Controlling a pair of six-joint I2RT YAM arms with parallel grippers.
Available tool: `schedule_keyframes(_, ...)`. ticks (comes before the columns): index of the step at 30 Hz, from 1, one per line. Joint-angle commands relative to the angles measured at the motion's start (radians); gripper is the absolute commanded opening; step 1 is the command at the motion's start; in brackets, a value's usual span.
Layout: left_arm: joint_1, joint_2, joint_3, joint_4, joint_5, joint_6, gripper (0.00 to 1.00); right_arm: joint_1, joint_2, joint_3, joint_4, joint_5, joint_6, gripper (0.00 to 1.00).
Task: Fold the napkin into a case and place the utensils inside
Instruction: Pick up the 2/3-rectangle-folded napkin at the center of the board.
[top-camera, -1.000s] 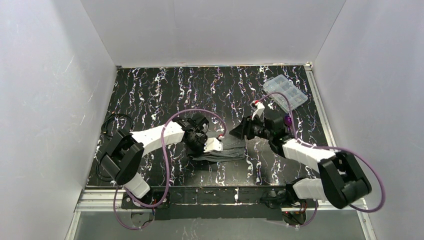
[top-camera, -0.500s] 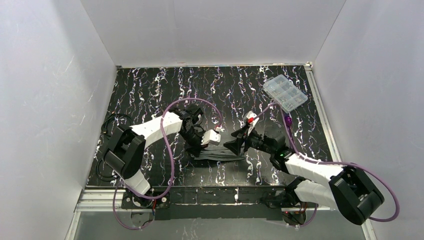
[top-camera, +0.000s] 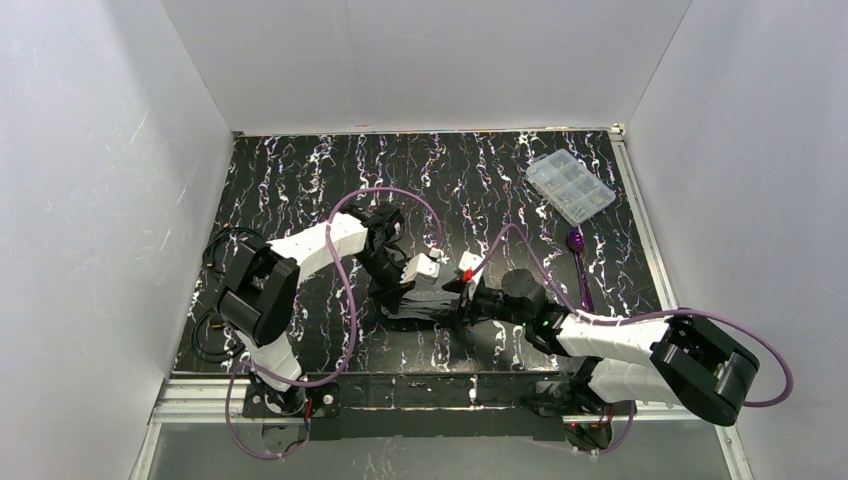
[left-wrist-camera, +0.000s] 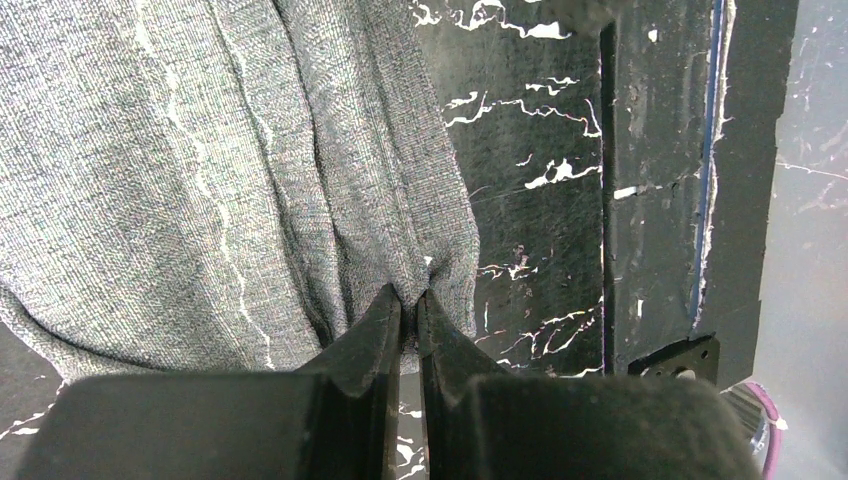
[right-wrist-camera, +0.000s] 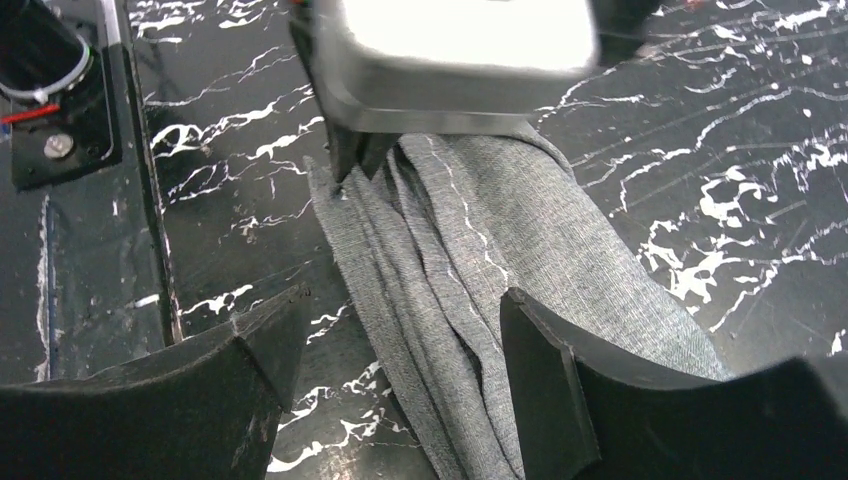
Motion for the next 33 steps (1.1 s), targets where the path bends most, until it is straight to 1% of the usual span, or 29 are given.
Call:
schedule_keyframes(1,0.011,0.018,0.040,-0.084,0.061,0.051,0.00,0.091,0.021,0.008,0.042,0.123,-0.121,0.77)
schedule_keyframes(7,0.018,0.042,0.062,-0.107,0.065,0.065,0.00,0.181,0.147,0.025,0.113,0.183,-0.193,0.76)
schedule_keyframes(10,0.020,0.052,0.072,-0.119,0.065,0.069,0.00,0.221,0.221,0.024,0.202,0.294,-0.218,0.76)
schedule_keyframes(15,0.020,0.055,0.073,-0.122,0.062,0.076,0.00,0.271,0.326,0.071,0.279,0.352,-0.274,0.74)
schedule_keyframes(17,0.020,0.057,0.076,-0.128,0.060,0.073,0.00,0.285,0.352,0.083,0.309,0.394,-0.299,0.74)
schedule_keyframes(20,0.020,0.058,0.073,-0.132,0.059,0.073,0.00,0.302,0.350,0.082,0.334,0.440,-0.320,0.73)
schedule_keyframes(25,0.020,0.061,0.069,-0.138,0.060,0.081,0.00,0.313,0.366,0.097,0.317,0.427,-0.355,0.73)
schedule_keyframes(29,0.020,0.062,0.077,-0.139,0.065,0.075,0.00,0.315,0.424,0.104,0.389,0.403,-0.369,0.72)
schedule_keyframes(33,0.020,0.064,0.076,-0.143,0.064,0.078,0.00,0.314,0.487,0.096,0.463,0.360,-0.350,0.69)
